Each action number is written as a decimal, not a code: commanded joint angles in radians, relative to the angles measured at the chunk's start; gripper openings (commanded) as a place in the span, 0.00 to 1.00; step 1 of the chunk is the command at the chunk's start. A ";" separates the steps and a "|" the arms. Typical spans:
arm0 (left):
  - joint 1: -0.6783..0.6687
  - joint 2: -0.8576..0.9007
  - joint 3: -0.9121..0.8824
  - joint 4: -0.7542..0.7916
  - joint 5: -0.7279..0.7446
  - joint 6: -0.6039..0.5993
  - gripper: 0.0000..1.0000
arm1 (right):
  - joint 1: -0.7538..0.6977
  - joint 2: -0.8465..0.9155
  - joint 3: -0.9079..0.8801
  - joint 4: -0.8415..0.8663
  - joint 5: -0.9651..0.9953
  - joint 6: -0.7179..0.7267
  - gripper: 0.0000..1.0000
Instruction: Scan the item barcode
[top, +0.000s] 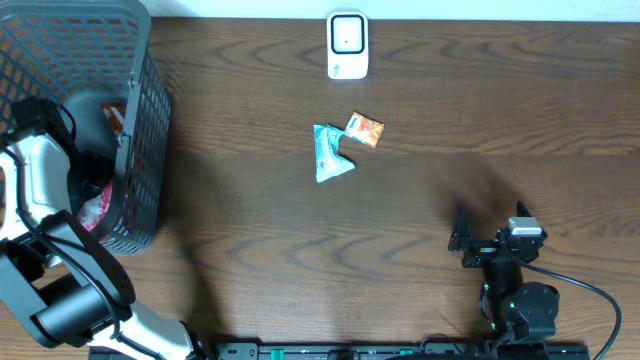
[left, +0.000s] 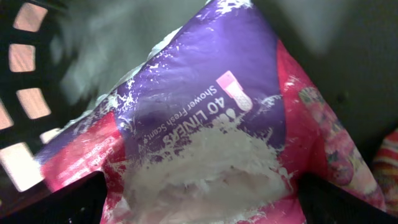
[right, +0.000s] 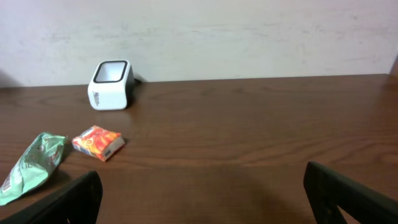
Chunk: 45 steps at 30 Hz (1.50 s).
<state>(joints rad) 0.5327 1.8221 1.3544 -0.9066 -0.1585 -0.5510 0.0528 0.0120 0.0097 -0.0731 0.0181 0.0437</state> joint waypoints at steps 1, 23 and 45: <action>0.017 0.013 -0.050 0.035 -0.023 -0.056 0.98 | -0.006 -0.005 -0.004 -0.001 -0.002 -0.007 0.99; 0.018 -0.105 -0.023 0.104 0.147 0.047 0.07 | -0.006 -0.005 -0.004 -0.001 -0.002 -0.007 0.99; -0.102 -0.716 -0.005 0.542 0.404 0.088 0.07 | -0.006 -0.005 -0.004 -0.001 -0.002 -0.007 0.99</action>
<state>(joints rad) 0.4751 1.1530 1.3327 -0.4129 0.1692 -0.5156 0.0528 0.0120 0.0097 -0.0731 0.0181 0.0437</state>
